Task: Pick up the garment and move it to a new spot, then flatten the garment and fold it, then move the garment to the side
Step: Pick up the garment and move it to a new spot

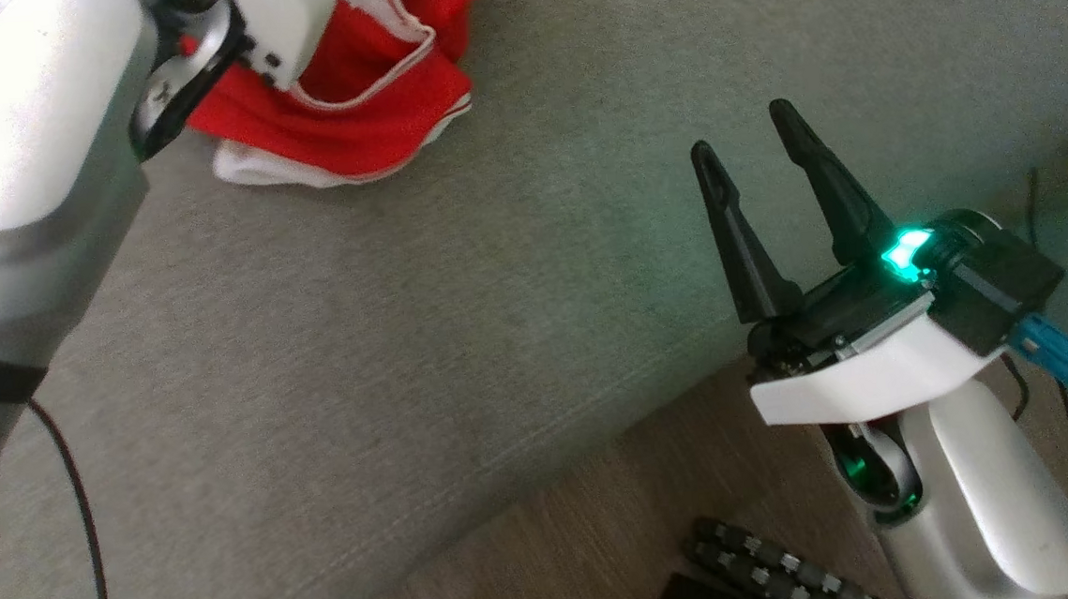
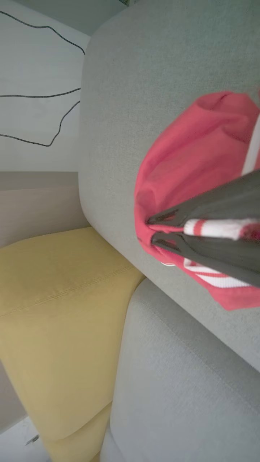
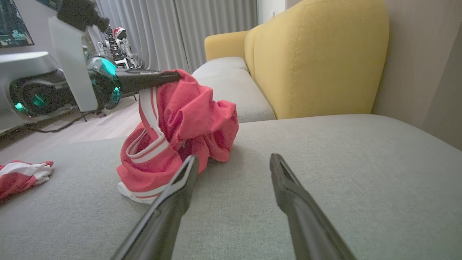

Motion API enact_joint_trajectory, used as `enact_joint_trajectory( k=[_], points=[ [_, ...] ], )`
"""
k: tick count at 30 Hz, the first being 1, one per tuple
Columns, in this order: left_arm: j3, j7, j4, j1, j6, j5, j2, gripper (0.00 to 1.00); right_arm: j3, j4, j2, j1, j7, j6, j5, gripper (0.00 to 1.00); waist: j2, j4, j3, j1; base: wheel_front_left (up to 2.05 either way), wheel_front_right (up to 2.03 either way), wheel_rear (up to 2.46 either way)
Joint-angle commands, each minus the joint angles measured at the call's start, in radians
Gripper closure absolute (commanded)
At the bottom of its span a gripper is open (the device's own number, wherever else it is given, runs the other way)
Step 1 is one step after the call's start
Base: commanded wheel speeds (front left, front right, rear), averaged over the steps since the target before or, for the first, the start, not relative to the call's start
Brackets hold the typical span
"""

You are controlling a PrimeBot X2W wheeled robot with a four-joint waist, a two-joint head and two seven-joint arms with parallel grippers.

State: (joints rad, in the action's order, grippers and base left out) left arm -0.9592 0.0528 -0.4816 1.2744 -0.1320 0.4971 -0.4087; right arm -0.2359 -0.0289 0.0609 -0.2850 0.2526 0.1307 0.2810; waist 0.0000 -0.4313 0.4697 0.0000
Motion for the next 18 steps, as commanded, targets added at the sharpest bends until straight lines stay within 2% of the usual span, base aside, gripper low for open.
enact_joint_trajectory(
  k=[1,3,4,5,6,8,11,12,18],
  points=[
    [0.033,-0.018,0.001,0.042,0.002,0.004,-0.033,1.0,-0.025,-0.04,-0.011,-0.023,0.009,0.0,0.012,0.0,0.0,-0.056,0.051,0.0,0.0,0.0,0.0],
    [0.012,-0.043,-0.034,0.034,0.002,-0.009,-0.039,1.0,-0.028,-0.045,-0.011,-0.026,0.009,0.0,0.021,0.0,0.0,-0.062,0.056,0.0,0.0,0.0,0.0],
    [0.009,-0.057,-0.049,0.03,0.002,-0.009,-0.039,0.76,-0.028,-0.048,-0.011,-0.027,0.009,0.0,0.026,0.0,0.0,-0.062,0.058,0.0,0.0,0.0,0.0],
    [0.009,-0.071,-0.062,0.027,0.002,-0.008,-0.037,0.03,-0.029,-0.05,-0.011,-0.027,0.009,0.0,0.029,0.0,0.0,-0.058,0.058,0.0,0.0,0.0,0.0],
    [0.013,-0.086,-0.075,0.024,0.007,-0.006,-0.035,0.0,-0.031,-0.051,-0.011,-0.028,0.009,0.0,0.029,0.0,0.0,-0.052,0.056,0.0,0.0,0.0,0.0],
    [0.034,-0.128,-0.081,0.015,0.029,0.008,-0.025,0.0,-0.032,-0.049,-0.011,-0.028,0.009,0.0,0.022,0.0,0.0,-0.03,0.044,0.0,0.0,0.0,0.0],
    [0.086,-0.2,-0.056,-0.017,0.079,0.045,-0.015,0.0,-0.024,-0.042,-0.011,-0.024,0.009,0.0,0.005,0.0,0.0,0.021,0.016,0.0,0.0,0.0,0.0],
    [0.125,-0.246,-0.021,-0.063,0.121,0.077,-0.016,0.0,-0.014,-0.034,-0.011,-0.02,0.009,0.0,-0.01,0.0,0.0,0.067,-0.012,0.0,0.0,0.0,0.0],
    [0.242,-0.311,0.152,-0.332,0.271,0.138,-0.043,0.0,0.025,0.02,-0.011,0.01,0.009,0.0,-0.053,0.0,0.0,0.225,-0.12,0.0,0.0,0.0,0.0]
  ],
)
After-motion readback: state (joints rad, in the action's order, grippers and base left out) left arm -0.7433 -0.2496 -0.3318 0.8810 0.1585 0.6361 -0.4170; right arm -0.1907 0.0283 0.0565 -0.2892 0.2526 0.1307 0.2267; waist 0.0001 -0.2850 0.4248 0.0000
